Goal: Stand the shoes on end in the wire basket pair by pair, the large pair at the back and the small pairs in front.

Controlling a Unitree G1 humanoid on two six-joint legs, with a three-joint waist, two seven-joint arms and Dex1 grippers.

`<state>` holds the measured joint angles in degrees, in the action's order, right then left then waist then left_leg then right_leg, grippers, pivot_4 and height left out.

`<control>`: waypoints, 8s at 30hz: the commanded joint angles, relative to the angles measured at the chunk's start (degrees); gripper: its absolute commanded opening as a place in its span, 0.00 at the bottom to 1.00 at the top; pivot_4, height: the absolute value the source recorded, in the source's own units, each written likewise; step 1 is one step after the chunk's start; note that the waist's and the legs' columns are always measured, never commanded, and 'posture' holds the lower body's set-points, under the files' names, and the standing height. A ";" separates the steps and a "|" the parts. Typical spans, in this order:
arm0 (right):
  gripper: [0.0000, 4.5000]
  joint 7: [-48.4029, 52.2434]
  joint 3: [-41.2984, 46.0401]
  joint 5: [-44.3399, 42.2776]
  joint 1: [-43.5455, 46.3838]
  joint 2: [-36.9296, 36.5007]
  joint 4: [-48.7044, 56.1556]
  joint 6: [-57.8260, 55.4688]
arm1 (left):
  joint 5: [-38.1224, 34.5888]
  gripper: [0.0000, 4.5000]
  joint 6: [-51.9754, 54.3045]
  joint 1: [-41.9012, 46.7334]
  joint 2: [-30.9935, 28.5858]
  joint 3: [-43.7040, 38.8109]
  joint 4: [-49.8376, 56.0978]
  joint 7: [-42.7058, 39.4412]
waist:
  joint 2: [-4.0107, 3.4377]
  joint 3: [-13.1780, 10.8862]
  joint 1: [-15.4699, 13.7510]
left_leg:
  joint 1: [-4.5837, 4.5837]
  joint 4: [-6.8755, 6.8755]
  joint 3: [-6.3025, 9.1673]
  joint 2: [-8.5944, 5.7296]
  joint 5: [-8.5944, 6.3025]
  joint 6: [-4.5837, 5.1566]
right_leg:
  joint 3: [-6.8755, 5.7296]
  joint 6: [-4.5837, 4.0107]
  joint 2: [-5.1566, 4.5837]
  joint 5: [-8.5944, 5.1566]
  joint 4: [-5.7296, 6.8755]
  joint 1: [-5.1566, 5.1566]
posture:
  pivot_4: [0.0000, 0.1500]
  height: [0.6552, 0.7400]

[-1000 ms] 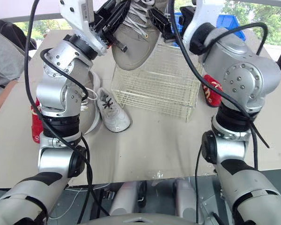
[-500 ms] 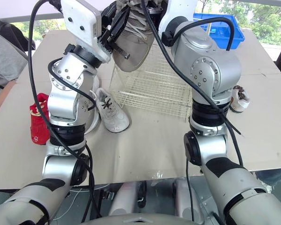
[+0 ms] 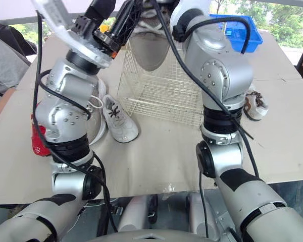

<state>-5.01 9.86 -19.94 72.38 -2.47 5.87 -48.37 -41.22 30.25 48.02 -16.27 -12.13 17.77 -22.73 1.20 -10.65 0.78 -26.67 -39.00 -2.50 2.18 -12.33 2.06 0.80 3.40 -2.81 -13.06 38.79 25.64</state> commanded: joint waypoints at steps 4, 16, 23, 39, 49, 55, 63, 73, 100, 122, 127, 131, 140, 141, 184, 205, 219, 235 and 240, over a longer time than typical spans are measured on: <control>0.00 9.24 6.09 -3.30 1.37 -11.59 0.04 7.57 | -12.76 0.99 10.01 -5.98 -3.73 -1.34 8.29 0.53 | 0.01 0.01 -0.01 | 0.00 0.00 -0.03 -0.03 0.00 0.00 | 0.02 0.00 -0.06 0.00 -0.21 -0.15 | 1.00 1.00; 0.00 13.27 3.47 1.00 3.41 -17.87 -7.91 16.49 | -21.65 0.99 13.77 -29.58 -11.81 -2.35 23.73 0.33 | -0.01 0.00 1.48 | 0.48 0.59 -0.15 0.02 0.05 -0.08 | 0.37 -0.03 0.03 -0.01 -0.03 -0.03 | 1.00 1.00; 0.00 14.18 -0.87 6.59 0.49 -16.55 -15.02 26.79 | -18.09 0.99 9.12 -35.22 -14.66 -2.94 23.84 -2.18 | 0.00 0.01 1.21 | 0.61 0.62 -0.29 -0.01 0.05 -0.08 | 0.52 -0.03 0.02 -0.01 -0.02 -0.08 | 1.00 1.00; 0.00 14.22 -2.79 4.19 -21.64 -10.51 -3.68 15.02 | -14.32 0.99 3.85 -41.16 -17.69 -3.49 24.02 -5.09 | 0.02 0.03 1.16 | 0.82 0.69 -0.24 0.02 0.05 -0.09 | 0.52 -0.04 0.03 -0.01 -0.09 -0.26 | 1.00 1.00; 0.00 28.65 -3.46 4.69 -15.72 -14.91 -23.48 26.54 | -13.22 0.99 3.10 -41.08 -17.82 -2.20 23.67 -5.88 | 0.05 0.06 1.54 | 1.16 0.68 -0.31 0.01 0.04 -0.08 | 0.41 -0.04 0.07 -0.01 -0.33 -0.73 | 1.00 1.00; 0.00 32.46 -3.78 6.99 -7.27 -14.95 -38.53 34.89 | -13.30 0.99 3.25 -41.46 -18.27 -2.75 23.97 -5.79 | 0.06 0.06 1.77 | 1.25 0.69 -0.29 0.04 0.04 -0.08 | 0.51 -0.08 0.11 0.02 -0.39 -0.79 | 1.00 1.00; 0.00 34.37 -2.68 7.56 -4.34 -14.39 -47.48 39.69 | -14.04 0.99 3.37 -43.20 -19.67 -4.02 24.73 -6.01 | 0.06 0.07 1.76 | 1.24 0.74 -0.26 0.09 0.04 -0.08 | 0.52 -0.09 0.12 0.02 -0.47 -0.79 | 1.00 1.00; 0.32 30.23 0.88 4.35 -7.68 -12.68 -43.45 33.96 | -11.83 1.00 1.57 -44.88 -19.18 -4.07 25.33 -5.53 | 0.06 0.09 1.59 | 1.25 0.72 -0.25 0.09 0.04 -0.08 | 0.48 -0.13 0.12 0.05 -0.47 -0.81 | 1.00 1.00; 0.99 22.03 -4.10 8.46 -18.24 -14.53 -4.78 20.89 | -6.79 1.00 -0.81 -49.13 -15.21 -2.02 27.57 -1.17 | 0.02 0.24 0.87 | 1.03 0.80 -0.23 0.08 0.04 -0.08 | 0.21 -0.14 0.05 0.06 -0.84 -0.85 | 1.00 1.00; 0.99 63.33 -8.58 -22.05 -47.55 -34.67 28.62 16.46 | -35.02 1.00 20.91 -51.50 -37.65 -28.99 -0.96 6.61 | 0.06 0.26 -0.33 | 1.16 0.68 0.12 0.33 0.04 -0.08 | -0.05 -0.45 0.00 -0.06 -0.86 -1.00 | 1.00 1.00; 0.99 59.77 -8.62 -22.17 -48.80 -34.10 30.99 16.35 | -27.26 1.00 28.00 -34.52 -45.44 -16.27 -20.05 2.78 | 0.19 0.29 -0.75 | 1.11 0.67 -0.21 0.05 0.04 -0.08 | -0.08 -0.43 -0.13 -0.06 -0.96 -1.02 | 1.00 1.00; 0.99 57.02 -8.33 -23.23 -50.22 -34.60 33.94 14.94 | -12.62 1.00 27.98 -16.90 -45.21 -0.32 -36.85 -5.19 | 0.23 0.30 -1.03 | 1.09 0.71 -0.17 0.05 0.05 -0.10 | -0.12 -0.41 -0.03 -0.04 -0.89 -0.96 | 1.00 1.00; 1.00 50.41 -6.95 -23.14 -54.55 -36.79 39.41 12.97 | 9.86 0.35 17.78 -4.93 -41.88 19.61 -51.21 -32.07 | 0.10 0.41 -1.70 | 1.04 0.74 -0.24 0.09 0.04 -0.10 | -0.04 -0.44 0.02 -0.06 -0.90 -0.89 | 1.00 1.00; 1.00 49.74 -6.96 -23.08 -54.87 -36.93 39.84 12.82 | 9.85 0.27 18.87 -4.68 -41.44 18.27 -51.45 -32.18 | 0.11 0.42 -1.76 | 1.03 0.71 -0.24 0.08 0.04 -0.10 | -0.04 -0.45 -0.01 -0.06 -0.91 -0.91 | 1.00 1.00; 1.00 21.08 11.68 -18.79 -71.52 -25.56 51.82 17.15 | 44.33 0.05 -72.73 31.87 5.78 8.20 -84.69 15.10 | 1.02 0.08 -1.59 | 0.87 0.71 -0.04 -0.02 0.09 -0.14 | -0.19 -0.12 -0.03 0.10 -1.05 -1.03 | 1.00 1.00; 1.00 22.27 10.96 -19.34 -72.63 -28.82 47.60 19.56 | 47.28 0.05 -73.15 32.75 3.97 9.39 -87.34 17.37 | 0.97 0.94 -2.23 | 1.90 0.66 0.06 -0.04 0.00 -0.01 | -0.29 -0.11 -0.06 0.09 -1.28 -2.26 | 1.00 1.00; 1.00 19.55 12.23 -19.56 -75.65 -28.37 50.71 19.61 | 52.23 0.05 -72.92 41.33 4.14 10.81 -91.01 26.73 | 0.98 0.89 -1.89 | 1.76 0.69 0.00 -0.03 -0.02 0.01 | -0.25 -0.10 -0.05 0.08 -1.28 -2.09 | 1.00 1.00; 1.00 17.90 12.81 -19.70 -77.66 -28.92 52.85 19.95 | 59.01 0.05 -74.94 39.41 5.97 14.96 -92.85 35.12 | 0.99 0.83 -1.72 | 1.62 0.72 -0.02 -0.03 -0.03 0.02 | -0.25 -0.06 -0.05 0.06 -1.32 -1.95 | 1.00 1.00; 1.00 17.66 12.68 -19.45 -78.45 -28.69 53.22 20.25 | 55.18 0.05 -72.99 34.39 8.24 12.73 -92.55 28.03 | 0.98 0.83 -1.60 | 1.64 0.72 -0.03 -0.03 -0.03 0.02 | -0.22 -0.06 -0.05 0.06 -1.30 -1.96 | 1.00 1.00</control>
<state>13.19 21.00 -39.41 -5.94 -31.03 56.43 -29.72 16.47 -42.29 82.24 -8.61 2.17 -76.26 8.08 2.18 -9.82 -0.82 -25.03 -38.28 -2.54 2.15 -12.37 2.09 0.58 3.34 -2.86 -13.00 37.51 23.68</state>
